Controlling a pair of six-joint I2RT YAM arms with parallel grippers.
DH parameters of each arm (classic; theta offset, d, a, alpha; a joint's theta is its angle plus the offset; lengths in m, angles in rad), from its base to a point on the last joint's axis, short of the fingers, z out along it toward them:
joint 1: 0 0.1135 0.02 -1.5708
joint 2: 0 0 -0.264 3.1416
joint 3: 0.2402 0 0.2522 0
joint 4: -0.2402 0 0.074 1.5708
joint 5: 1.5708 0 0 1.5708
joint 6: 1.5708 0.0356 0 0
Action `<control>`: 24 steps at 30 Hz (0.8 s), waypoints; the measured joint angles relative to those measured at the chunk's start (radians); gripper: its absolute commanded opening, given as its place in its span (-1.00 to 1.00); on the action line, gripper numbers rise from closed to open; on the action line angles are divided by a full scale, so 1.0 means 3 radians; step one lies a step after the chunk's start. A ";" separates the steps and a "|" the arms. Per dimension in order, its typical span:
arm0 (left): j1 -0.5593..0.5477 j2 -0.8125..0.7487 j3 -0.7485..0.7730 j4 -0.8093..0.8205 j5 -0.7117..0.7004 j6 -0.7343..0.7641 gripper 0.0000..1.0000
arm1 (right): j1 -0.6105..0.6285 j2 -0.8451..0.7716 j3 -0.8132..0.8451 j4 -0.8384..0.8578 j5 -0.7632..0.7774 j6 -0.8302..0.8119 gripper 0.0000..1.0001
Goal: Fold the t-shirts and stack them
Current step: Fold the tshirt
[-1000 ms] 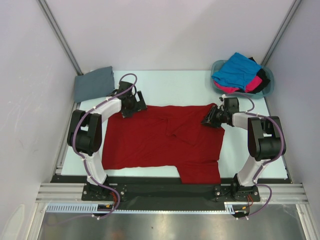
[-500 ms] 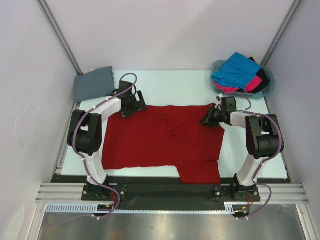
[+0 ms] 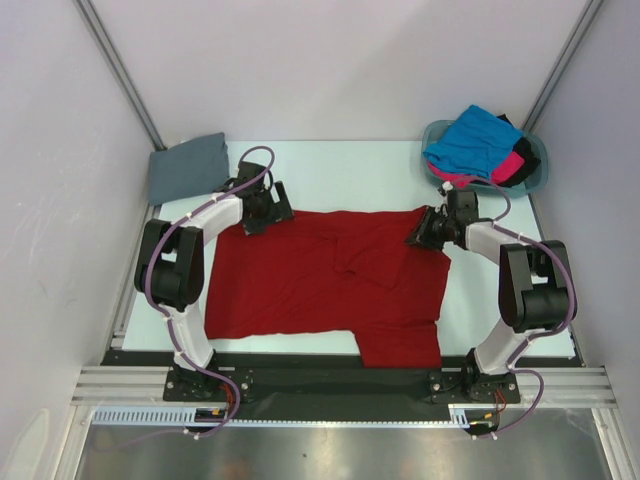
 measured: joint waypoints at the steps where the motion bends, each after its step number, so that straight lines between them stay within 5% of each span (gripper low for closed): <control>1: 0.0000 0.0000 0.0000 -0.0001 0.0000 0.0000 0.96 | 0.0000 -0.0034 0.0017 -0.0043 0.0048 -0.0013 -1.00; 10: 0.0000 0.0000 0.0000 -0.0006 0.0000 0.0000 0.97 | 0.0000 -0.0081 0.0172 -0.0371 0.0403 -0.0090 -1.00; 15: 0.0000 0.0000 0.0000 -0.0025 0.0000 0.0001 0.96 | -0.0001 -0.0038 0.0212 -0.0441 0.0408 -0.0098 -0.65; 24: 0.0000 0.0000 0.0000 -0.0046 0.0000 0.0001 0.97 | -0.0001 0.0034 0.0216 -0.0431 0.0216 -0.0113 -0.54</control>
